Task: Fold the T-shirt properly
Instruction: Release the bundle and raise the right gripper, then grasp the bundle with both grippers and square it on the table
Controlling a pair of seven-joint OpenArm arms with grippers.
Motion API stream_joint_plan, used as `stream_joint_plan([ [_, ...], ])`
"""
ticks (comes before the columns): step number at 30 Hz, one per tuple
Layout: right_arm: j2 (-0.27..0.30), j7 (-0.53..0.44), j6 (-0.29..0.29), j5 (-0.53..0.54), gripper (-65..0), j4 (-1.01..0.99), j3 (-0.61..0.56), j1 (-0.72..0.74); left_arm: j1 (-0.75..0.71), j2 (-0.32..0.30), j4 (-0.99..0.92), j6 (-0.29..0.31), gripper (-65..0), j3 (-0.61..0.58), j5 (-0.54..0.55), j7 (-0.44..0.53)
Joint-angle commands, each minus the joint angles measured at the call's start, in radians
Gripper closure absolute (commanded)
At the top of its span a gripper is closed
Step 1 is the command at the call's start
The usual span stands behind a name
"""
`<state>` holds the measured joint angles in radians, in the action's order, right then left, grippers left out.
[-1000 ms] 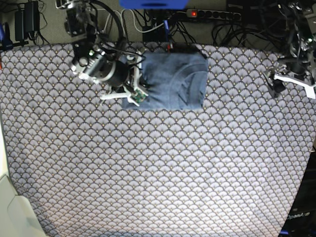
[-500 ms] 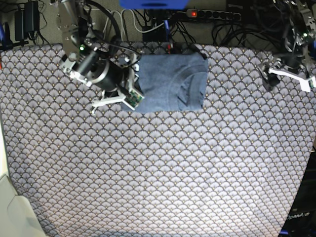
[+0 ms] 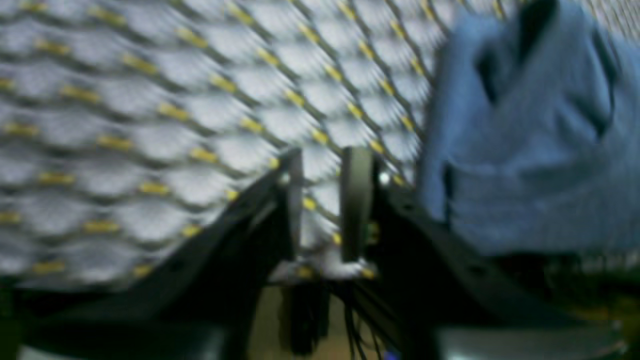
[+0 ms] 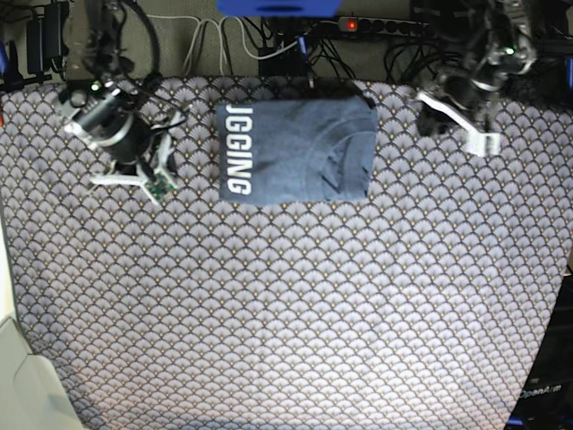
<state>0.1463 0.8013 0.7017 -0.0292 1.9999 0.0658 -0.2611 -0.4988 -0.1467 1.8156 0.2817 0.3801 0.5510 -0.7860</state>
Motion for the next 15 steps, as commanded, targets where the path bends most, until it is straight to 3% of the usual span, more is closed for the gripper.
stream_joint_plan([
  [1,0.003,-0.021,-0.004,0.010,-2.5,0.011,0.009,0.007,-0.002,-0.009,0.019,0.006,-13.1,-0.017,0.008,0.018],
  [4,0.016,-0.021,-0.004,0.010,-2.5,0.011,0.019,0.006,-0.024,-0.008,0.017,0.006,-12.5,-0.062,0.007,0.017],
  [7,0.016,-0.020,-0.004,0.010,-2.5,0.011,0.021,0.000,-0.042,-0.008,0.017,0.006,-1.1,-0.091,0.007,0.018],
  [8,0.016,-0.021,-0.004,0.010,-2.5,0.011,0.021,-0.004,-0.042,-0.008,0.019,0.006,0.0,-0.097,0.007,0.018],
  [15,0.016,-0.021,-0.004,0.010,-2.5,0.008,0.019,-0.005,-0.050,-0.009,0.017,0.001,-0.6,-0.125,0.007,0.017],
])
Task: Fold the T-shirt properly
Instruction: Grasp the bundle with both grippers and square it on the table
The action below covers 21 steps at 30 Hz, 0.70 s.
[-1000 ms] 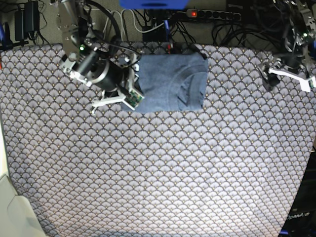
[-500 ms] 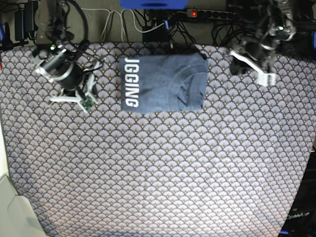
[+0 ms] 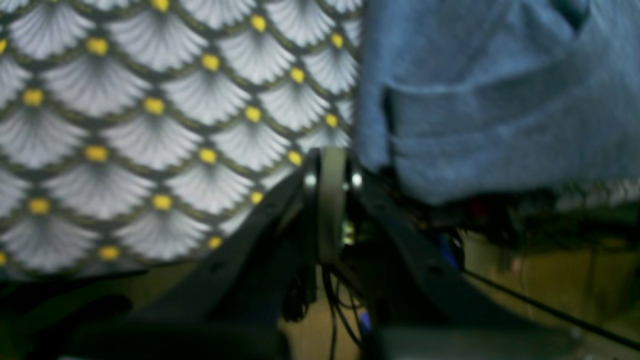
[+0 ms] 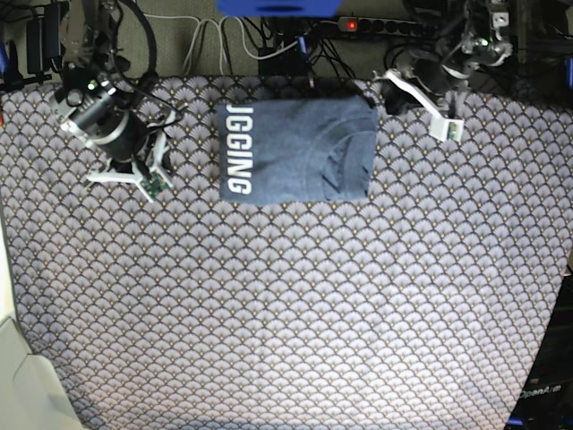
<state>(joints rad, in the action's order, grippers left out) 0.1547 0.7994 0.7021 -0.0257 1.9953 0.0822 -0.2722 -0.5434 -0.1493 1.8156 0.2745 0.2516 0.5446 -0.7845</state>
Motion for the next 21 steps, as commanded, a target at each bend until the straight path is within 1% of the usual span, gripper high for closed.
stream_joint_plan([
  [1,0.007,-0.019,-0.004,0.007,-2.5,0.012,0.003,0.006,-0.005,-0.006,0.013,0.007,-0.6,-0.011,0.012,0.015],
  [6,0.007,-0.019,-0.004,0.007,-2.5,0.006,0.003,0.006,0.007,0.004,-0.060,0.007,-0.6,-0.097,-0.076,0.024],
  [10,0.007,-0.019,-0.004,0.007,-2.5,0.005,0.003,0.004,0.027,0.006,-0.076,0.007,-0.6,-0.143,-0.091,0.029],
  [13,0.007,-0.019,-0.004,0.007,-2.5,0.005,0.003,0.003,0.036,0.007,-0.076,0.006,-0.6,-0.146,-0.091,0.029],
  [16,0.007,-0.018,-0.004,0.007,-2.5,-0.011,0.003,0.003,0.067,0.035,-0.076,0.006,-0.6,-0.139,-0.096,0.024],
  [21,0.009,-0.018,-0.004,0.007,-2.5,-0.029,0.000,0.003,0.113,0.038,-0.109,0.004,-0.6,-0.119,-0.096,0.029],
])
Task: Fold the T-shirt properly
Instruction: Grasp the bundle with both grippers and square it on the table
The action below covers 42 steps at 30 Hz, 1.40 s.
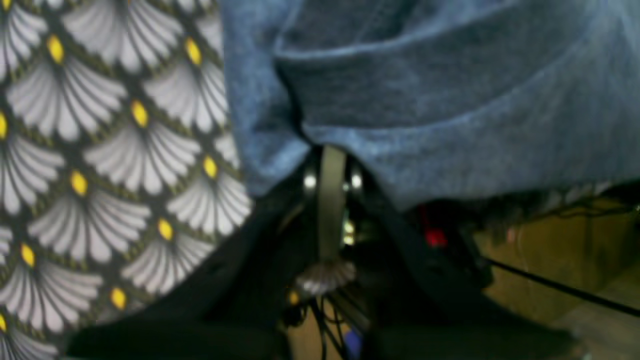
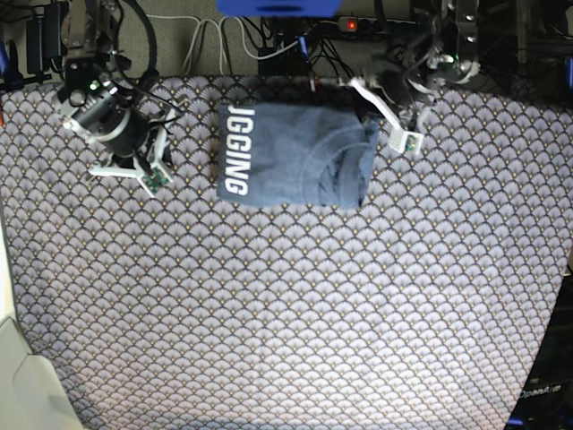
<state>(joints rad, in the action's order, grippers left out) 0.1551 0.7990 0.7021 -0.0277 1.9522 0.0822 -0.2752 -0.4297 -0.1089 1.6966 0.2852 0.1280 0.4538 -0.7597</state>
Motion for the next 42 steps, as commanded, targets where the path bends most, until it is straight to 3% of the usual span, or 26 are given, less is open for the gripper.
stream_joint_plan([
  [1,0.008,-0.017,-0.004,0.008,-2.5,0.014,0.000,0.006,0.012,0.001,-0.003,-0.007,-0.6,0.023,0.000,0.004],
  [6,0.008,-0.017,-0.004,0.008,-2.5,0.014,-0.002,0.006,0.082,0.045,-0.068,-0.007,-0.6,0.108,0.001,-0.001],
  [11,0.008,-0.019,-0.004,0.008,-2.5,-0.020,-0.009,0.020,0.202,0.076,-0.157,-0.007,-0.6,0.114,0.001,0.004],
  [21,0.007,-0.013,-0.004,0.008,-2.5,-0.195,-0.117,0.175,0.461,0.176,-0.395,-0.007,-0.5,0.111,-0.005,0.004],
  [27,0.001,-0.016,-0.004,0.008,-2.5,-0.195,-0.220,0.135,0.556,0.211,-0.478,-0.007,-0.5,0.109,-0.005,0.004],
  [36,-0.021,-0.019,-0.004,0.008,-2.5,-0.195,-0.279,0.070,0.604,0.223,-0.574,-0.007,-0.5,0.011,0.000,0.138],
  [42,0.008,-0.019,-0.004,0.007,-2.5,-0.162,-0.247,0.070,0.593,0.212,-0.539,-0.005,-0.5,0.019,0.023,0.141],
])
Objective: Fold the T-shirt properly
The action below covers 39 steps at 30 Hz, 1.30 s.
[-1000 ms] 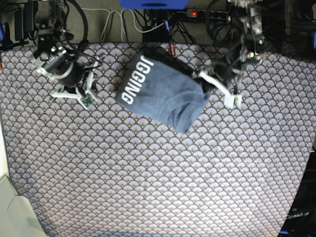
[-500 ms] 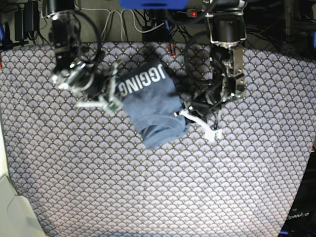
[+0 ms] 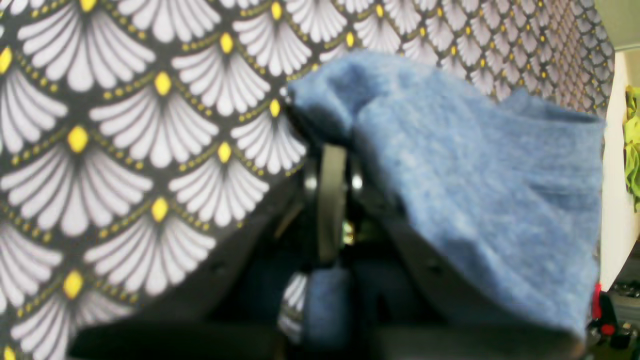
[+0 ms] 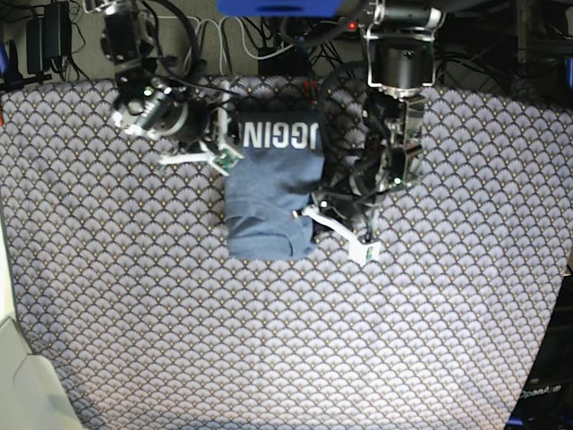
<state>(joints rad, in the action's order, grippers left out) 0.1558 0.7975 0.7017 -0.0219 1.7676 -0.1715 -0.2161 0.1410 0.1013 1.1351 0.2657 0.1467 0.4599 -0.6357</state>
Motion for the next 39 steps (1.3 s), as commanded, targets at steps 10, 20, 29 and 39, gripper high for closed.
stream_joint_plan([
  [10,0.038,-0.010,-0.004,0.001,-2.5,0.228,0.197,-0.072,-0.169,-0.194,0.386,0.011,-0.5,0.034,0.158,-0.106],
  [20,-0.055,-0.017,-0.004,0.001,-2.5,0.243,0.451,-0.262,-0.553,-0.364,0.690,0.013,-0.5,0.268,0.150,-0.252],
  [29,-0.137,-0.151,-0.004,0.003,-2.4,0.239,0.634,-0.477,-0.806,-0.403,0.745,0.022,-0.4,0.285,0.084,-0.264],
  [39,-0.138,-0.272,-0.004,0.004,-2.4,0.051,0.676,-0.596,-0.944,-0.344,0.583,0.024,-0.4,0.074,-0.250,-0.068],
])
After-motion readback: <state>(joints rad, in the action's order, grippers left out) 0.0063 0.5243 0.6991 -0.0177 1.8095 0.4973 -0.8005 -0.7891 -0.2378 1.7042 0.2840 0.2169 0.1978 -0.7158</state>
